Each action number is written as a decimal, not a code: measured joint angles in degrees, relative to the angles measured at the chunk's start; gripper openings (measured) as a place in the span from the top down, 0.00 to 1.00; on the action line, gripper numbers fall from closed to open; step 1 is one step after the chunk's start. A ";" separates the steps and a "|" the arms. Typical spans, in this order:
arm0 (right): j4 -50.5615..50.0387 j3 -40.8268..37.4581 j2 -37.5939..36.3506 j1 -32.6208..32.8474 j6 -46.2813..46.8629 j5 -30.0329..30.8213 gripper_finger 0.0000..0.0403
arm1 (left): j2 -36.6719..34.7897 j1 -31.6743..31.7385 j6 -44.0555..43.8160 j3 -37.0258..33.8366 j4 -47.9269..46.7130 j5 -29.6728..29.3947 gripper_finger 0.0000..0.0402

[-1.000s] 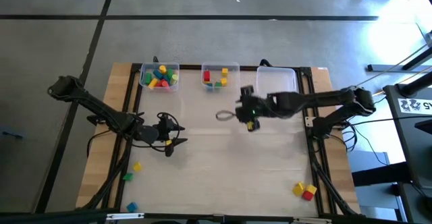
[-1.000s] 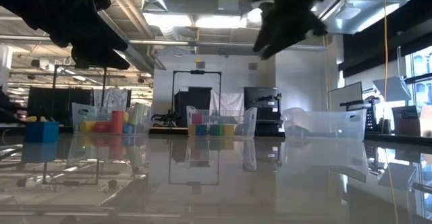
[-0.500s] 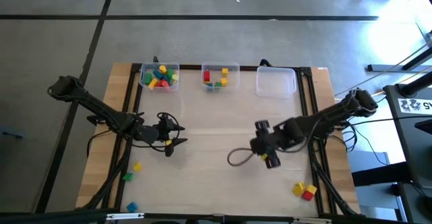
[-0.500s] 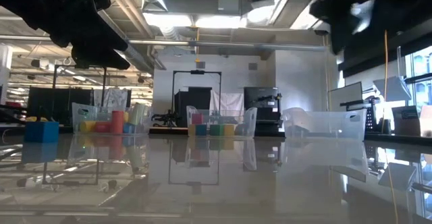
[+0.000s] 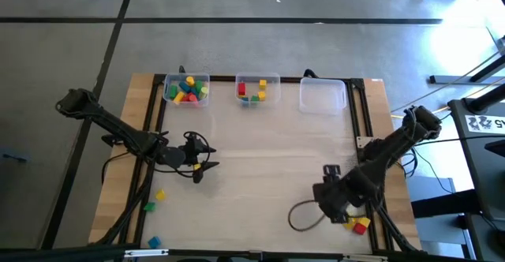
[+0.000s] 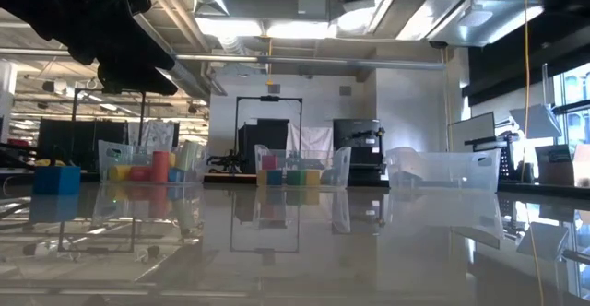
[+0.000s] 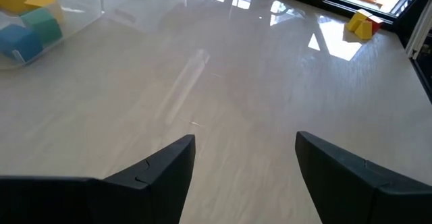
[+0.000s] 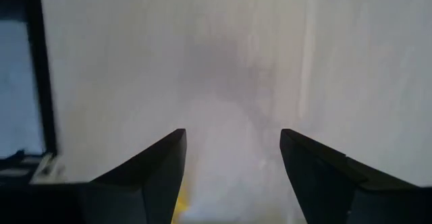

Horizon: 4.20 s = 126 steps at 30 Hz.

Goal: Sort blocks by size
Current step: Put the square red block into the middle transparent bin

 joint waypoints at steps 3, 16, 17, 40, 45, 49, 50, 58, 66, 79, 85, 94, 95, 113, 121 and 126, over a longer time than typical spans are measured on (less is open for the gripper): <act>-0.43 0.01 0.57 3.60 5.54 -2.03 0.40 | 0.00 0.00 0.01 0.00 -0.12 0.01 0.37; 0.62 -0.02 6.63 16.38 21.81 -9.69 0.40 | 0.00 0.00 0.24 0.00 0.37 0.00 0.37; 1.19 -0.02 6.97 17.48 23.71 -11.20 0.40 | 0.00 0.00 0.00 0.00 0.37 0.00 0.37; 9.34 -1.42 15.16 24.79 46.83 -19.98 0.40 | 0.00 -0.02 -0.02 -0.02 0.26 0.01 0.37; 12.35 -3.83 15.16 24.79 46.66 -19.98 0.40 | 0.00 -0.02 -0.04 -0.02 0.26 0.01 0.37; 14.50 -4.93 14.99 24.74 46.77 -20.69 0.40 | 0.00 -0.01 -0.02 -0.02 0.27 0.01 0.37; 14.86 -4.96 14.99 24.74 46.68 -20.88 0.40 | 0.00 -0.02 -0.02 -0.02 0.26 0.01 0.37; 21.72 -4.96 14.99 21.93 42.57 -20.35 0.40 | 0.00 -0.02 -0.02 -0.02 0.28 0.01 0.37; 24.14 -4.89 14.94 14.63 30.81 -15.07 0.40 | -0.02 -0.02 -0.04 -0.02 0.27 0.01 0.37; 21.59 -5.07 15.14 1.52 5.17 5.70 0.40 | -0.02 -0.01 -0.04 -0.02 0.26 0.01 0.37; 19.85 -5.28 15.43 -4.11 -0.99 12.66 0.40 | -0.02 -0.02 -0.04 -0.02 0.26 0.01 0.37; 13.86 0.47 15.35 -6.49 -3.78 11.95 0.40 | -0.02 0.00 -0.14 -0.02 0.26 0.01 0.37; 13.23 1.04 15.32 -6.49 -2.48 12.74 0.40 | -0.02 -0.02 -0.22 -0.02 0.26 0.01 0.37; 19.14 -5.45 15.22 -7.24 15.51 16.09 0.40 | -0.02 -0.02 -0.31 -0.04 0.26 0.01 0.37; 24.51 -9.65 15.21 -7.63 15.60 15.75 0.40 | -0.02 -0.01 -0.20 -0.04 0.17 0.01 0.37; 28.63 -11.94 15.14 -7.61 15.67 15.70 0.47 | -0.02 -0.02 -0.20 -0.04 0.20 0.01 0.37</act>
